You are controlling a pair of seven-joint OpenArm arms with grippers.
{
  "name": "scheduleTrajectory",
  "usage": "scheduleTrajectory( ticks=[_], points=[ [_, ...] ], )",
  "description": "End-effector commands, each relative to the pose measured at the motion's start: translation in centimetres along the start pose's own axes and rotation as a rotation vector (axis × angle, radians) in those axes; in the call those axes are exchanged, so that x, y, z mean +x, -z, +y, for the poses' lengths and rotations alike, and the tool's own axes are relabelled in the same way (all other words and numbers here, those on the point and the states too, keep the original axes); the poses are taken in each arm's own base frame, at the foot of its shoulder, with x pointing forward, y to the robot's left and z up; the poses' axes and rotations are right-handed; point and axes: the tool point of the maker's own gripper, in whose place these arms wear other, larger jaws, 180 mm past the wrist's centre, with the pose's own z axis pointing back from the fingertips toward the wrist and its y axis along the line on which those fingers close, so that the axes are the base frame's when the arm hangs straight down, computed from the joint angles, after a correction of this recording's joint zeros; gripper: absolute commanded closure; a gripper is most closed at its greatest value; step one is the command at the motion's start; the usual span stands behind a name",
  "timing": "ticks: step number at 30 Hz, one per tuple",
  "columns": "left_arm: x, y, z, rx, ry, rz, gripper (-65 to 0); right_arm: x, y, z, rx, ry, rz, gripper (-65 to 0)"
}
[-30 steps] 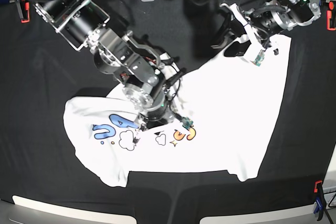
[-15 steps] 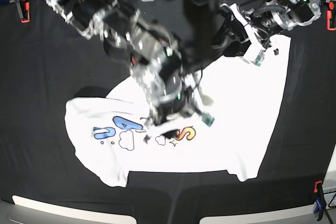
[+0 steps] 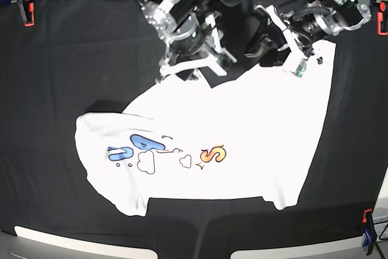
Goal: Layout the t-shirt on the table in an organized manner, then fold the t-shirt properly
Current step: 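Grasp the shirt's shoulder edge with the right gripper, then lift the grasped shoulder edge with the right gripper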
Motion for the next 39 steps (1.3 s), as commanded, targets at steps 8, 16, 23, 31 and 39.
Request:
scheduleTrajectory(
  ticks=[8,16,23,31,39],
  points=[
    [1.2,-0.3,-0.3,-0.011,0.01,-0.042,-23.5,-1.3,2.1,-0.1,-0.039,-0.024,0.044,-32.0],
    [1.2,-0.3,-0.3,-0.011,0.01,-0.042,-23.5,-2.4,3.0,-2.4,-0.139,-0.035,0.113,-30.9],
    [1.1,-0.3,-0.2,-0.011,0.011,-0.042,-23.5,-3.2,2.9,-2.4,-0.142,-0.035,0.156,-19.0],
    [1.1,-0.3,-0.2,-0.01,0.011,-0.042,-23.5,-3.4,2.4,-3.9,-0.237,-0.114,0.172,0.0],
    [0.2,-0.3,1.5,0.086,0.036,0.015,-23.5,-8.6,-0.5,-1.7,-0.201,-0.183,0.242,0.0]
  ],
)
